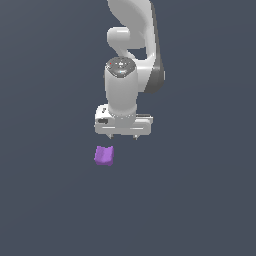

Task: Pick up the object and move it to a goal position.

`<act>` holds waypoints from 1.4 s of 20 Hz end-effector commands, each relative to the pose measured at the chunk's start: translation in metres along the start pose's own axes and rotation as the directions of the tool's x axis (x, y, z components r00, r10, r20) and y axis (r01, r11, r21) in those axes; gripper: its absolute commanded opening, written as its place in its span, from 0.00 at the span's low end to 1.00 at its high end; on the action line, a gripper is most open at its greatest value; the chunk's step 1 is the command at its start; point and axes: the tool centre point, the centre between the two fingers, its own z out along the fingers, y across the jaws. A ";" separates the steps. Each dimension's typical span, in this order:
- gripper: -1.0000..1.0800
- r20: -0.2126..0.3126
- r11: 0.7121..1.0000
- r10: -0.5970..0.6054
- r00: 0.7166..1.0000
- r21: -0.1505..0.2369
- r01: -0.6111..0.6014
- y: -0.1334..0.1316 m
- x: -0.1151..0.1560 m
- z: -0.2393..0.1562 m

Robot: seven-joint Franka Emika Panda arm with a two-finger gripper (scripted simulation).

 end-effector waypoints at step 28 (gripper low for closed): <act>0.96 0.005 1.000 0.001 1.000 0.008 -0.001 0.059 0.013 0.053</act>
